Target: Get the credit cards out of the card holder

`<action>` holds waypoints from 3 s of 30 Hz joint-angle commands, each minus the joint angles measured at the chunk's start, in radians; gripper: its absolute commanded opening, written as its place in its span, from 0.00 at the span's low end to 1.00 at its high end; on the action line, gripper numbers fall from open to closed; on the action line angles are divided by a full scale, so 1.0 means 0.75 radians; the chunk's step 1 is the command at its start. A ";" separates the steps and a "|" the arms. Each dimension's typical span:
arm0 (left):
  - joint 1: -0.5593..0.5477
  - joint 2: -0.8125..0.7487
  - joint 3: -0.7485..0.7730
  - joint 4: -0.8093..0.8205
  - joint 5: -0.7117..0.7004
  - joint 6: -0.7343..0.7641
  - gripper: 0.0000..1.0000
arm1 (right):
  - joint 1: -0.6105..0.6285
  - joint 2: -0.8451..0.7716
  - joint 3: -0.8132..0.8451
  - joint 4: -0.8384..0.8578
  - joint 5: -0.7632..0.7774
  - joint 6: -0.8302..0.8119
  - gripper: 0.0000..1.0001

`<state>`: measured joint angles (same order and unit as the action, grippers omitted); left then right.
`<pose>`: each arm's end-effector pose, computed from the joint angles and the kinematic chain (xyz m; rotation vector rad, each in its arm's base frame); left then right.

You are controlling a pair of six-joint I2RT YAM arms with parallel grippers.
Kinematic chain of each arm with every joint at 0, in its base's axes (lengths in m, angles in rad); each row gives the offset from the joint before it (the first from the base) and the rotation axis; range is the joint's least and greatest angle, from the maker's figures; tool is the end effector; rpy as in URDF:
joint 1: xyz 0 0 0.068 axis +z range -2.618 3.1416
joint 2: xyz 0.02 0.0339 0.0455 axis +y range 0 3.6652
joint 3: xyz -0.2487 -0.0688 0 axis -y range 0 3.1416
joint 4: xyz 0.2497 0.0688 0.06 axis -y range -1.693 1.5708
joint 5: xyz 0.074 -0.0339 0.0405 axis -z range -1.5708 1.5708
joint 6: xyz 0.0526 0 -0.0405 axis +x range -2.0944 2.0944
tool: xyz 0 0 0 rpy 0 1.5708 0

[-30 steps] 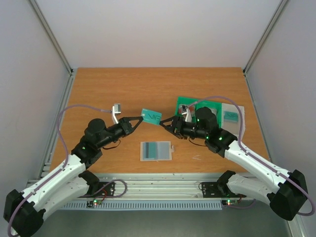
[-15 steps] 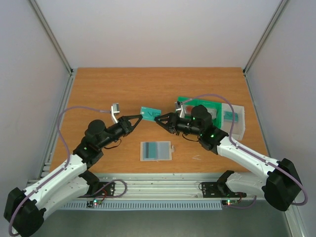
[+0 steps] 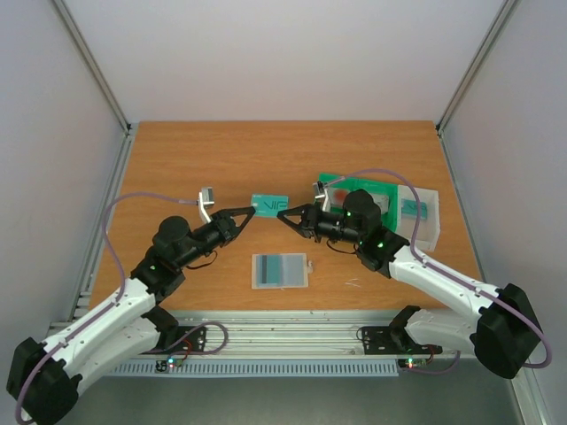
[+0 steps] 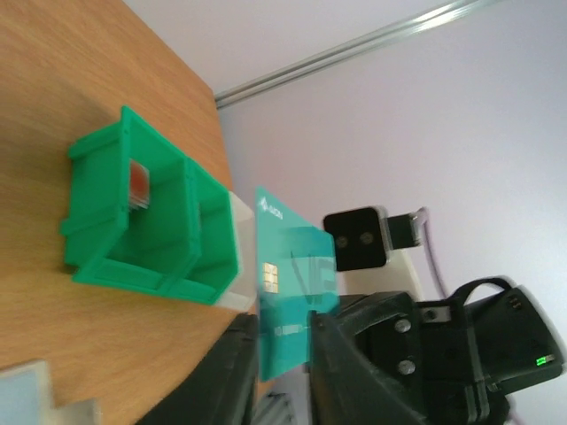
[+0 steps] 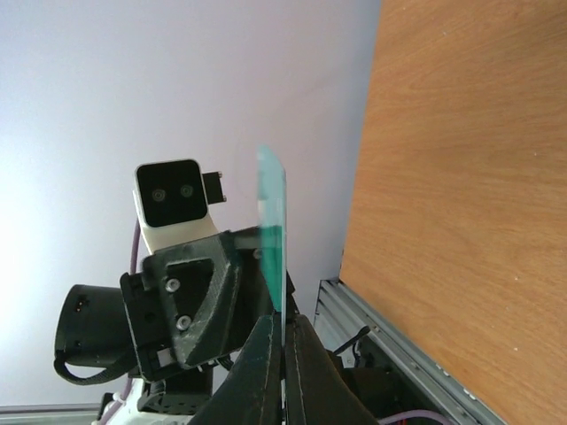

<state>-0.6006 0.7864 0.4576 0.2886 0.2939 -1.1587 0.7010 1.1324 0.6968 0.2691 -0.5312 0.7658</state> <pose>0.1764 -0.1393 0.2607 -0.2557 1.8440 -1.5381 0.1997 0.2034 0.2679 -0.3810 1.9413 1.4814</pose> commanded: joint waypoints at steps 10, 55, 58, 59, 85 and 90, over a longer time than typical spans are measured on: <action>0.001 -0.147 0.114 -0.496 -0.109 0.216 0.99 | -0.007 -0.138 0.071 -0.462 0.031 -0.331 0.01; 0.001 0.023 0.205 -0.837 0.017 0.561 0.99 | -1.035 0.386 1.024 -1.944 0.860 -1.242 0.01; 0.001 0.046 0.234 -0.839 0.032 0.581 0.99 | -1.035 0.457 1.097 -1.987 0.940 -1.277 0.01; 0.001 0.051 0.249 -0.846 0.036 0.598 0.99 | -1.037 0.481 1.109 -1.999 0.976 -1.291 0.01; 0.001 0.108 0.334 -0.933 -0.005 0.677 0.99 | -1.151 0.763 1.086 -1.848 0.555 -1.551 0.01; 0.001 0.118 0.378 -0.985 -0.028 0.707 0.99 | -1.184 0.779 1.087 -1.874 0.533 -1.592 0.01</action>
<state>-0.6006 0.8753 0.6930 -0.4385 0.2943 -0.6651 -0.1596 1.6978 1.5181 -1.1370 -0.0807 -0.3779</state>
